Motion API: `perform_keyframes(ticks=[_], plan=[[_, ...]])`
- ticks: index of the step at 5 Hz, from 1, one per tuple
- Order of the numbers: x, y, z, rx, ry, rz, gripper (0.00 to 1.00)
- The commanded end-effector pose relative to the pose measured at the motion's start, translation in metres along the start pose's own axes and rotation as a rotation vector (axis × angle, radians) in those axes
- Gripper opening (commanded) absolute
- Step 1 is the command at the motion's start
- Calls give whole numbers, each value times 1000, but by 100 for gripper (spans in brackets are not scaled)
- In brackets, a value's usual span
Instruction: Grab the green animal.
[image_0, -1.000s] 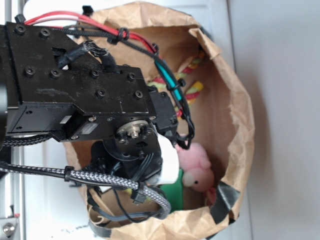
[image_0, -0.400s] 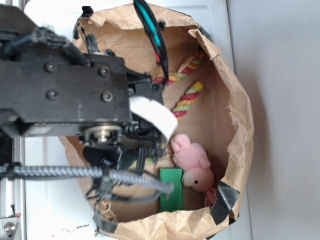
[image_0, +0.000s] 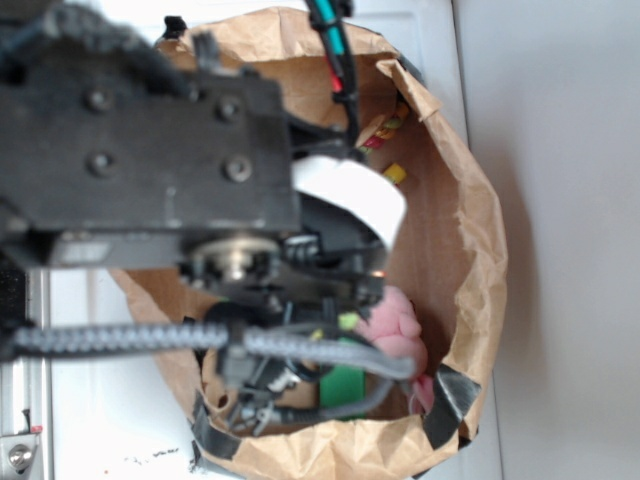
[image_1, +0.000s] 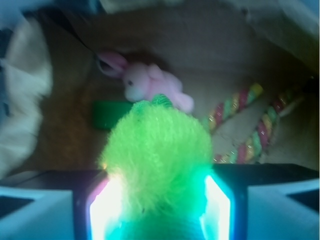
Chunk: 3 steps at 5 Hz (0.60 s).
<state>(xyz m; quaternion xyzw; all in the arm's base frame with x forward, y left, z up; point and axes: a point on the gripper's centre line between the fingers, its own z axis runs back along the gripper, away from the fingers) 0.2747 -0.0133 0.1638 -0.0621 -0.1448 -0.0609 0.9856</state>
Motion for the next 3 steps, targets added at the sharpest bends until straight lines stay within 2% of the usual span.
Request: perform_keyframes(ticks=[1, 3], plan=[[23, 3, 34, 5, -107, 26, 0], [25, 4, 37, 12, -136, -32, 0]])
